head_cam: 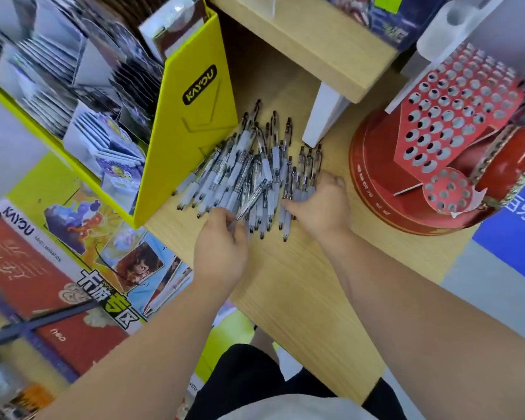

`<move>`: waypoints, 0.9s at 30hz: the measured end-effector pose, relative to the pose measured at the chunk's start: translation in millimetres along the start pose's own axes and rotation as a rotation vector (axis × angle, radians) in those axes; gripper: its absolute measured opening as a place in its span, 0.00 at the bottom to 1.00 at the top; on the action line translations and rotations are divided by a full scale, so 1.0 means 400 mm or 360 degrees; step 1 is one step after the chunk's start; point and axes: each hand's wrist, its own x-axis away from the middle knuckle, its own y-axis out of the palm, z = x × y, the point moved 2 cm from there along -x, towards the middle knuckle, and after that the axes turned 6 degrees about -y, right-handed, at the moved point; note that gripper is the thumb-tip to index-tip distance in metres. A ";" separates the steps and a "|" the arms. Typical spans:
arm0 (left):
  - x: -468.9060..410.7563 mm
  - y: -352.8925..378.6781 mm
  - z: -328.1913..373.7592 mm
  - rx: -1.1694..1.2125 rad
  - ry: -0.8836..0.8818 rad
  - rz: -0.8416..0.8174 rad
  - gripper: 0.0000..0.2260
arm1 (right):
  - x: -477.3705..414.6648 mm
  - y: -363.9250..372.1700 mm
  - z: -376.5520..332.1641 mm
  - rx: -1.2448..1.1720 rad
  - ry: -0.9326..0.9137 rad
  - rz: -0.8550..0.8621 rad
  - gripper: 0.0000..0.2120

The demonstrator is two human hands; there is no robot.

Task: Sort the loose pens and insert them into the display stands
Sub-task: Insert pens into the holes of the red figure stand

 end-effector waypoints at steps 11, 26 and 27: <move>-0.053 0.057 0.069 -0.0200 -0.0141 0.0086 0.18 | -0.004 0.000 -0.002 -0.0276 -0.0015 -0.0050 0.27; -0.080 0.095 0.112 0.0094 -0.0402 -0.0146 0.16 | 0.018 -0.001 -0.020 -0.0536 0.0057 -0.0269 0.09; -0.077 0.096 0.113 0.0113 -0.0409 -0.0171 0.15 | 0.021 0.002 -0.019 -0.0552 0.0068 -0.0305 0.05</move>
